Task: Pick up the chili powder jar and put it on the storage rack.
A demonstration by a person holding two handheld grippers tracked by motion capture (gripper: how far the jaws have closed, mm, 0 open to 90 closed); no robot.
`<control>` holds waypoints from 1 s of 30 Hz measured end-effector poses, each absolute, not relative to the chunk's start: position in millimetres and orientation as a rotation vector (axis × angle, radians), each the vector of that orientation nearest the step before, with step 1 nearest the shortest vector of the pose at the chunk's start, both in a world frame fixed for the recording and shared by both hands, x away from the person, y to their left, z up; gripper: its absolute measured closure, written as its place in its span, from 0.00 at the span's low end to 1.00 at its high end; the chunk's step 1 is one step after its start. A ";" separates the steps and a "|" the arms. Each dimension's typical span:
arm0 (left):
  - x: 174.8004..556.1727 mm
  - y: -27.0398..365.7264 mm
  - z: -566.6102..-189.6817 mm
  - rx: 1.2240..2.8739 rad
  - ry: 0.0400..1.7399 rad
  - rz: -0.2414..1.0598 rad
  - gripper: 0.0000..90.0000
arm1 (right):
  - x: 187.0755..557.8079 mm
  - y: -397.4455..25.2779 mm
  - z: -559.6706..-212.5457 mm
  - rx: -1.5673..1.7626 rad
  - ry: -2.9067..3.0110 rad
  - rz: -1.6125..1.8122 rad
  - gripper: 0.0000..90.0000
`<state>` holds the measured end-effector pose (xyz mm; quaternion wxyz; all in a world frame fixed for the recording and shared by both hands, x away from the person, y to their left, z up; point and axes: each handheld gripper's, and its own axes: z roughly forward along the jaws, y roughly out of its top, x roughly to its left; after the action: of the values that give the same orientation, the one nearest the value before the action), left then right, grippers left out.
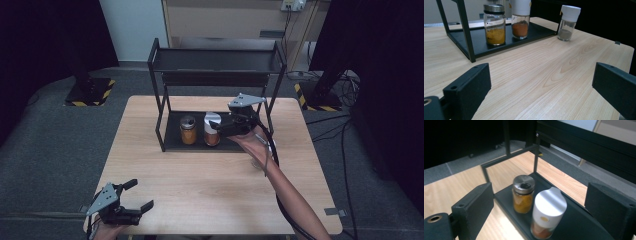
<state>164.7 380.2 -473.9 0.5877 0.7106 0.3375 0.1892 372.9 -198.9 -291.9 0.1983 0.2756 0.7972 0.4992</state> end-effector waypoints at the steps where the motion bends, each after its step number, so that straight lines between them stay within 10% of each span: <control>1: 164.7 380.1 -473.8 1.656 0.786 0.440 0.01 | 368.8 -201.8 -291.1 0.763 2.231 1.402 0.10; 30: 164.7 379.0 -473.4 1.660 0.792 0.443 0.01 | 269.2 -281.3 -293.9 0.665 2.230 1.419 0.09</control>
<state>164.7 379.0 -473.4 0.5848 0.7118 0.3397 0.1897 269.2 -281.3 -293.9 0.2063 0.2387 0.8006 0.5093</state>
